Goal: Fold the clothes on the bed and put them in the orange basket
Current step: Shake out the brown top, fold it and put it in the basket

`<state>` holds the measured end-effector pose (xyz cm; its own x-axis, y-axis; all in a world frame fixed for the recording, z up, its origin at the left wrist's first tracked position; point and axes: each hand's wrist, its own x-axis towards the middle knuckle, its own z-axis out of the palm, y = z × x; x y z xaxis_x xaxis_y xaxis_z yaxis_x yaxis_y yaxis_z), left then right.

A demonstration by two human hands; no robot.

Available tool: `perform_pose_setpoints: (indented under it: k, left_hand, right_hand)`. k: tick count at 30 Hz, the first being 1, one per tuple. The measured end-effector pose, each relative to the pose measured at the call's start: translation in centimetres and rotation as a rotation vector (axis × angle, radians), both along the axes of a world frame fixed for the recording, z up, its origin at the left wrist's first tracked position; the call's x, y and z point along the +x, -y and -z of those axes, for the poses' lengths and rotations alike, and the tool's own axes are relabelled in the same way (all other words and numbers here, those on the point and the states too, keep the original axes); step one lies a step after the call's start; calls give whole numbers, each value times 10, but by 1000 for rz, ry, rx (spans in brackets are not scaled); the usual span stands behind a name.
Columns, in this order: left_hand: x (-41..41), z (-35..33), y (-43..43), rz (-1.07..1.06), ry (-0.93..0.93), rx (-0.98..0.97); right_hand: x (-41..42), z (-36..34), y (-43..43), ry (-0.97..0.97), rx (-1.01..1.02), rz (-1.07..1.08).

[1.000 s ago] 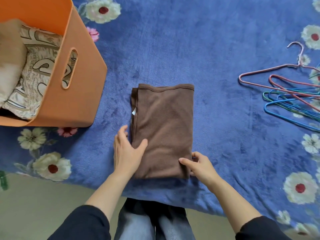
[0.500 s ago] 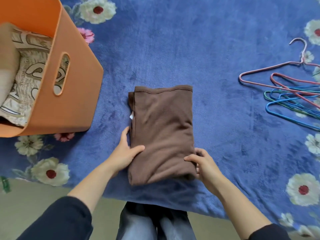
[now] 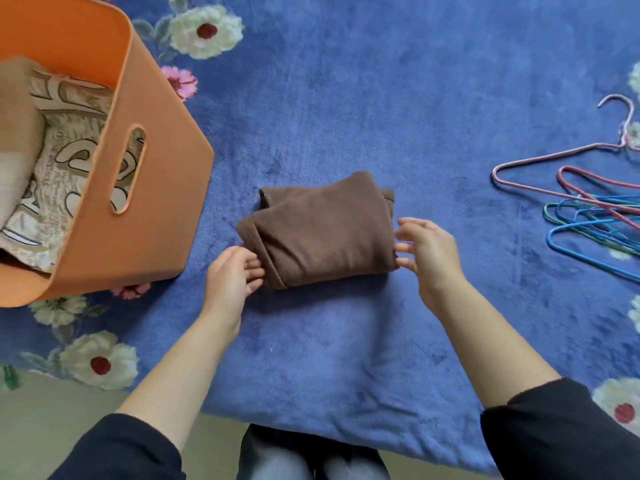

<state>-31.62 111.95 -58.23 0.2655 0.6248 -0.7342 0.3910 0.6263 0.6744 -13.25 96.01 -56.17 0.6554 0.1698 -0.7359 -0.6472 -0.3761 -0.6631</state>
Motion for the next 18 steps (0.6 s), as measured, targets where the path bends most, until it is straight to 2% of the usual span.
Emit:
perform_pose_setpoints:
  k: [2, 5, 9, 13, 18]
  left_hand:
    - [3, 1, 1, 129, -28, 149]
    - [11, 6, 8, 233, -131, 289]
    - [22, 12, 16, 296, -248, 665]
    - [33, -2, 16, 214, -162, 940]
    - [65, -16, 0, 158, 14, 966]
  right_hand:
    - [-2, 9, -6, 140, -108, -119]
    - [-6, 17, -17, 237, -151, -279]
    - [-6, 22, -30, 356, -252, -413]
    - [-2, 19, -20, 377, -48, -174]
    - [6, 24, -4, 316, 52, 106]
